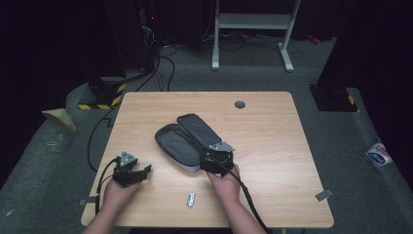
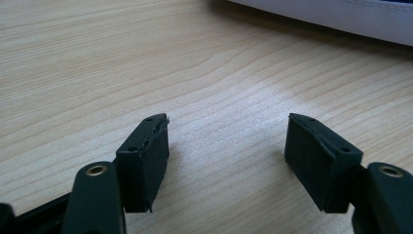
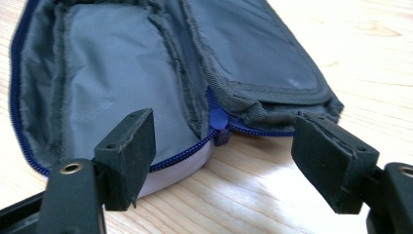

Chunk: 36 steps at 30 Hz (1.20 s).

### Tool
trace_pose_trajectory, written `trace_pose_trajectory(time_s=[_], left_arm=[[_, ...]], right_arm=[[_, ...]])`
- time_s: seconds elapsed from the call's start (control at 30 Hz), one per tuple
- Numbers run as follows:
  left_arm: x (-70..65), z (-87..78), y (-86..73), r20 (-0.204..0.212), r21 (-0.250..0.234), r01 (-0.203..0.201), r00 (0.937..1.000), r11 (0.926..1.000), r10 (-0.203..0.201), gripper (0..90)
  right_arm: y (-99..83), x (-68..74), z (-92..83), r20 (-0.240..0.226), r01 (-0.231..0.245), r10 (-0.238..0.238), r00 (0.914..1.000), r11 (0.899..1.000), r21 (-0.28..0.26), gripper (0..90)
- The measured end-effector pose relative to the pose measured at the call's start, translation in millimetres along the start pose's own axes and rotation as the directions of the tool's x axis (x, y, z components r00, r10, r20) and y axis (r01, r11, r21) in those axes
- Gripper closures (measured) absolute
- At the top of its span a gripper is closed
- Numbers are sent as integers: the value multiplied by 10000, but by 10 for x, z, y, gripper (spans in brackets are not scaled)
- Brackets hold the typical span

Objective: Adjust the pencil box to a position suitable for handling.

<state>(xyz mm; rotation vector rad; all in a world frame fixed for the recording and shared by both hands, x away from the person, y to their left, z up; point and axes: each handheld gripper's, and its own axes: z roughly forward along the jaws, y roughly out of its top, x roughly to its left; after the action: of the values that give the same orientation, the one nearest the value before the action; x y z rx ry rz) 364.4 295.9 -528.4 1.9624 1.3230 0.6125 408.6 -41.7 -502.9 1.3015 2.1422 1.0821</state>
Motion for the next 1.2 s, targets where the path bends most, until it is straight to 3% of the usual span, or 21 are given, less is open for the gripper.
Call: trace_pose_trajectory(time_s=[0.23, 0.33, 0.47, 0.53, 0.6, 0.67, 0.7, 0.77, 0.87, 0.9, 1.07, 1.2], left_arm=[[-20, -12, -4, 37, -61, -172, 9998, 9998, 172, 390], [-45, -17, -5, 87, -104, -200, 9998, 9997, 201, 429], [-69, -15, 4, 227, -59, -186, 9996, 9998, 187, 449], [-138, -10, 23, 445, 0, -327, 9985, 9995, 327, 465], [-213, -11, 47, 607, -22, -454, 9971, 9990, 455, 482], [-252, -22, 73, 713, -31, -530, 9960, 9986, 531, 491], [-296, -42, 104, 800, -163, -577, 9951, 9982, 588, 491], [-443, -82, 178, 1042, -601, -732, 9914, 9955, 792, 530], [-534, -49, 222, 1132, -545, -822, 9897, 9951, 880, 570], [-580, -20, 250, 1227, -576, -779, 9888, 9953, 845, 580], [-695, 79, 325, 1131, -602, -788, 9899, 9951, 853, 668], [-742, 158, 334, 1525, -448, -518, 9866, 9977, 581, 683]], right_arm=[[-53, -186, -80, 346, 47, -48, 9994, 10000, 27, 301], [-102, -407, -165, 695, -160, 160, 9975, 9999, -9, 318], [-133, -551, -223, 924, -331, 332, 9952, 9994, -26, 327], [-162, -701, -275, 1154, -433, 437, 9924, 9990, -63, 336], [-171, -773, -327, 1178, -527, 540, 9916, 9985, -145, 338], [-184, -824, -434, 905, -645, 695, 9935, 9963, -571, 346], [-184, -824, -434, 905, -645, 695, 9935, 9963, -571, 346], [-245, -864, -620, 800, -658, 734, 9941, 9935, -932, 390], [-328, -877, -691, 911, -564, 629, 9939, 9958, -726, 442], [-431, -901, -722, 818, -488, 518, 9953, 9981, -383, 502], [-541, -860, -708, 520, -286, 288, 9982, 9996, -43, 578], [-564, -809, -625, 369, -182, 174, 9992, 9996, 213, 576]])
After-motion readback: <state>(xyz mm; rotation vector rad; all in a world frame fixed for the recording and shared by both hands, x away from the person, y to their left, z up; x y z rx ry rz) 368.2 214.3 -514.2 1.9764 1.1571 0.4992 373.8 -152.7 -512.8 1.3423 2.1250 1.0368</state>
